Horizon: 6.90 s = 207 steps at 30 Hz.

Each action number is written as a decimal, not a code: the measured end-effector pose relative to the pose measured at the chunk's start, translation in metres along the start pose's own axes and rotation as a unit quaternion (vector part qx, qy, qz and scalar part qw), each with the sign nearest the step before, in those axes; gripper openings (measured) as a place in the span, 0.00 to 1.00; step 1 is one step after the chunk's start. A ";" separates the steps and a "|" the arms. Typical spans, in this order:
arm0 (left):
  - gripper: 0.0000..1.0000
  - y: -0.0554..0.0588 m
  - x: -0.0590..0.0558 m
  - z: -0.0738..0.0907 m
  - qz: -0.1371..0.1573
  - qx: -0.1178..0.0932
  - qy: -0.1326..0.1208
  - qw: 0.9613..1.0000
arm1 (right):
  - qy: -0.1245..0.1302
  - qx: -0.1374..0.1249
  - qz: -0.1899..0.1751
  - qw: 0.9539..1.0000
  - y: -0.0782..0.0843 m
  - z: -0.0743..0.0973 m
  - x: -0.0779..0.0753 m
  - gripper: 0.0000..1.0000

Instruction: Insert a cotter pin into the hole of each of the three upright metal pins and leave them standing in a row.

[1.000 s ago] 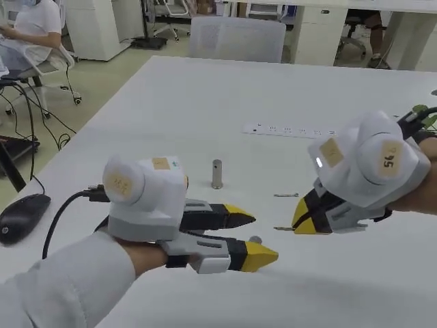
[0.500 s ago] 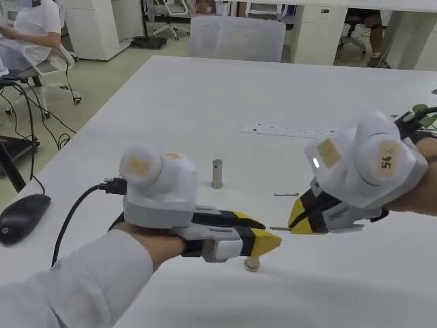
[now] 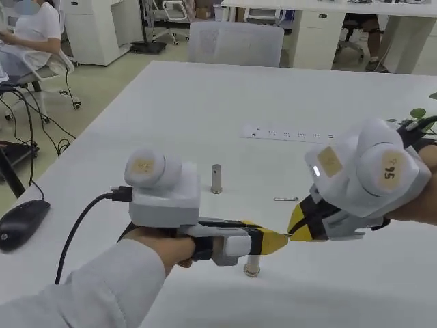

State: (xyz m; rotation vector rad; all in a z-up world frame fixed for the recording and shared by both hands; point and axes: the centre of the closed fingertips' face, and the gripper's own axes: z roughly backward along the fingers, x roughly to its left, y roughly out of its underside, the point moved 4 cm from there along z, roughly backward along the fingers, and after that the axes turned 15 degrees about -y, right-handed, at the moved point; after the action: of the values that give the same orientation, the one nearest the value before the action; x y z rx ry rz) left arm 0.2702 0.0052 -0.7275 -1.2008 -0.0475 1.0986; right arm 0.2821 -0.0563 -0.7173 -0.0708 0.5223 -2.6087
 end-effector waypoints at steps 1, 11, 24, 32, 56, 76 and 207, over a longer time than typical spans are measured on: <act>0.14 0.000 0.000 -0.001 0.001 0.001 0.000 1.000 | 0.000 0.001 0.001 1.000 0.000 0.000 0.000 0.02; 0.10 0.006 -0.004 -0.002 0.025 0.010 0.002 1.000 | 0.004 0.001 0.003 1.000 -0.001 0.000 0.005 0.02; 0.04 0.010 -0.004 -0.004 0.057 0.021 -0.001 0.998 | 0.006 0.007 0.015 1.000 -0.003 -0.001 0.008 0.02; 0.02 0.010 -0.002 -0.004 0.077 0.026 0.000 0.997 | 0.006 0.011 0.020 1.000 -0.002 -0.003 0.008 0.02; 0.01 0.013 -0.001 -0.006 0.114 0.041 0.000 0.993 | 0.012 0.020 0.039 0.999 -0.002 -0.004 0.012 0.04; 0.00 0.011 0.004 -0.004 0.100 0.034 -0.006 0.994 | 0.006 0.015 0.029 0.999 -0.003 -0.005 0.009 0.07; 0.17 0.057 0.085 -0.039 -0.445 -0.014 0.034 0.895 | -0.095 -0.056 -0.138 0.984 0.028 -0.004 0.043 0.03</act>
State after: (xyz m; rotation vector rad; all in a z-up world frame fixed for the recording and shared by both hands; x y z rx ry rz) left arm 0.2985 0.0328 -0.8294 -1.0547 -0.5120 0.2439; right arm 0.2561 -0.0975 -0.7331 -0.4560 0.6282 -2.7974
